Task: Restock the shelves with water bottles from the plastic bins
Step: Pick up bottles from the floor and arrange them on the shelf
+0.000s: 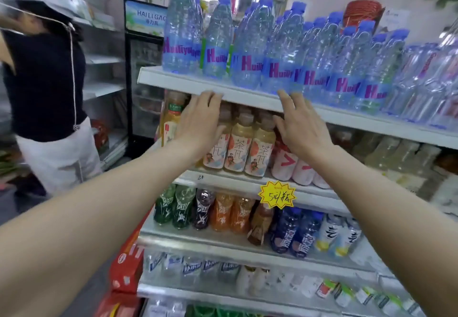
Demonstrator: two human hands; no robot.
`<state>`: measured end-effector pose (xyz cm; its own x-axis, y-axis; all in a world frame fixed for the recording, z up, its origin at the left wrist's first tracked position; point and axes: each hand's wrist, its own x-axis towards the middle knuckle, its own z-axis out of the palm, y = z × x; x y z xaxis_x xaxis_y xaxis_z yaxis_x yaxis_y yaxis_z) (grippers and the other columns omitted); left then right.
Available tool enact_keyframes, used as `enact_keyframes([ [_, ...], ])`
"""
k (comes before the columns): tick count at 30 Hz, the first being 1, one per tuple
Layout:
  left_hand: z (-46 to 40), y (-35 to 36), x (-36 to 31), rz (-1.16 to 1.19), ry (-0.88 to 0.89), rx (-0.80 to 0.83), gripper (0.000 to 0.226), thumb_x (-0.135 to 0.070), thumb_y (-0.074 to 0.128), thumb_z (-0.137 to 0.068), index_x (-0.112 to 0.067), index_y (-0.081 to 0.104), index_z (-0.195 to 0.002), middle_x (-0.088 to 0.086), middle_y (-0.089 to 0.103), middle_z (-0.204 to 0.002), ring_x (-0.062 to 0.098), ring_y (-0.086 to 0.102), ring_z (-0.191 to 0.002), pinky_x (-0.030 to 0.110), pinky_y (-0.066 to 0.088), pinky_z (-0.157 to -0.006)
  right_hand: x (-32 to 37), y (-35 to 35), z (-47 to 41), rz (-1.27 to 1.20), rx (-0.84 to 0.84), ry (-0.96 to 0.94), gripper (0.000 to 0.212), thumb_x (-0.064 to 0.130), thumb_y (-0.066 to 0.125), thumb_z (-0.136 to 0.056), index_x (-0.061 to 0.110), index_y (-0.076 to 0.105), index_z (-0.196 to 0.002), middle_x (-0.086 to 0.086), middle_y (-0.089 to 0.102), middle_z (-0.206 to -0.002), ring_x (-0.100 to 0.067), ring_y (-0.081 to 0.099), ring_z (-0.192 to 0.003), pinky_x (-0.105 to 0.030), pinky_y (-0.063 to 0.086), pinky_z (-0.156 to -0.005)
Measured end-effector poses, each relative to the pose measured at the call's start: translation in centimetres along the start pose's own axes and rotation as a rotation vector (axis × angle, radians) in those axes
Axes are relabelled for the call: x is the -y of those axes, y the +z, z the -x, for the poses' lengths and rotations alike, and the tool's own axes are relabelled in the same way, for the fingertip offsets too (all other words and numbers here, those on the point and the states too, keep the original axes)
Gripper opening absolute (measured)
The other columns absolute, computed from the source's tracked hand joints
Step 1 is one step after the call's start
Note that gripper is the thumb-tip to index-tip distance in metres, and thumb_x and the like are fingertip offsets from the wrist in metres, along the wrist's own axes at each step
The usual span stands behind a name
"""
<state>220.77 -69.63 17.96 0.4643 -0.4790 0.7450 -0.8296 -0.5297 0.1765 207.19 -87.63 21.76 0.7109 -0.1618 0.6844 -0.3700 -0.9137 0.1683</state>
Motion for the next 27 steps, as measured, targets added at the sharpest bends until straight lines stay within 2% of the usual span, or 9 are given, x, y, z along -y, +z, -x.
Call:
enact_keyframes([
  [4,6.0,2.3,1.8,-0.022,-0.026,0.086,0.067,-0.028,0.070,-0.085,-0.012,0.037,-0.141,0.009,0.040,-0.143,0.031,0.038,-0.130,0.045,0.040,-0.104,2.4,3.8,5.9,-0.084,0.009,-0.031,0.054,0.025,0.051,-0.097,0.009,0.036,-0.146,-0.017,0.045,-0.136,-0.039,0.048,-0.115,-0.049,0.047,-0.086],
  [8,13.6,6.1,4.1,-0.019,0.005,0.205,0.059,-0.024,0.068,-0.086,-0.009,0.043,-0.137,0.013,0.046,-0.139,0.034,0.041,-0.128,0.046,0.040,-0.104,5.9,9.6,13.2,-0.168,0.111,-0.034,0.054,0.020,0.057,-0.093,0.005,0.040,-0.141,-0.022,0.047,-0.134,-0.043,0.051,-0.109,-0.049,0.047,-0.086],
  [10,17.4,8.4,5.6,-0.004,0.058,0.256,0.056,-0.020,0.070,-0.082,-0.008,0.048,-0.133,0.015,0.051,-0.133,0.036,0.046,-0.121,0.044,0.042,-0.099,7.5,12.9,17.0,-0.212,0.145,-0.030,0.051,0.018,0.057,-0.089,0.001,0.045,-0.136,-0.024,0.050,-0.126,-0.043,0.052,-0.105,-0.050,0.048,-0.086],
  [13,23.5,12.6,8.1,0.045,0.100,0.334,0.052,-0.015,0.074,-0.078,-0.007,0.056,-0.126,0.016,0.057,-0.123,0.036,0.053,-0.111,0.042,0.043,-0.093,10.3,19.1,23.6,-0.266,0.244,-0.013,0.050,0.020,0.053,-0.092,0.002,0.045,-0.138,-0.023,0.050,-0.129,-0.042,0.052,-0.108,-0.048,0.047,-0.091],
  [18,35.8,21.2,13.3,0.124,0.080,0.602,0.054,-0.015,0.077,-0.074,-0.011,0.059,-0.125,0.009,0.059,-0.121,0.033,0.055,-0.110,0.040,0.047,-0.091,16.0,29.7,35.0,-0.369,0.449,0.073,0.048,0.021,0.048,-0.093,0.007,0.042,-0.139,-0.021,0.051,-0.129,-0.041,0.054,-0.106,-0.049,0.050,-0.085],
  [22,46.2,27.7,17.0,0.183,0.034,0.774,0.053,-0.015,0.073,-0.073,-0.015,0.056,-0.123,0.007,0.057,-0.121,0.031,0.054,-0.109,0.041,0.049,-0.087,20.5,37.6,43.2,-0.430,0.567,0.189,0.047,0.025,0.043,-0.094,0.003,0.051,-0.135,-0.022,0.056,-0.126,-0.042,0.058,-0.103,-0.046,0.054,-0.082],
  [25,53.3,32.2,19.0,0.185,0.014,0.870,0.049,-0.010,0.073,-0.071,-0.012,0.060,-0.118,0.007,0.059,-0.116,0.031,0.056,-0.101,0.038,0.050,-0.081,23.4,43.0,49.1,-0.440,0.622,0.247,0.045,0.023,0.046,-0.092,0.005,0.053,-0.133,-0.019,0.058,-0.123,-0.038,0.058,-0.102,-0.042,0.052,-0.080],
  [27,57.7,35.6,20.5,0.182,0.018,0.928,0.044,-0.010,0.071,-0.072,-0.011,0.063,-0.115,0.008,0.061,-0.113,0.030,0.055,-0.098,0.036,0.046,-0.083,25.1,46.4,52.8,-0.459,0.655,0.296,0.045,0.021,0.051,-0.090,0.006,0.053,-0.133,-0.016,0.057,-0.122,-0.036,0.057,-0.099,-0.040,0.051,-0.073],
])
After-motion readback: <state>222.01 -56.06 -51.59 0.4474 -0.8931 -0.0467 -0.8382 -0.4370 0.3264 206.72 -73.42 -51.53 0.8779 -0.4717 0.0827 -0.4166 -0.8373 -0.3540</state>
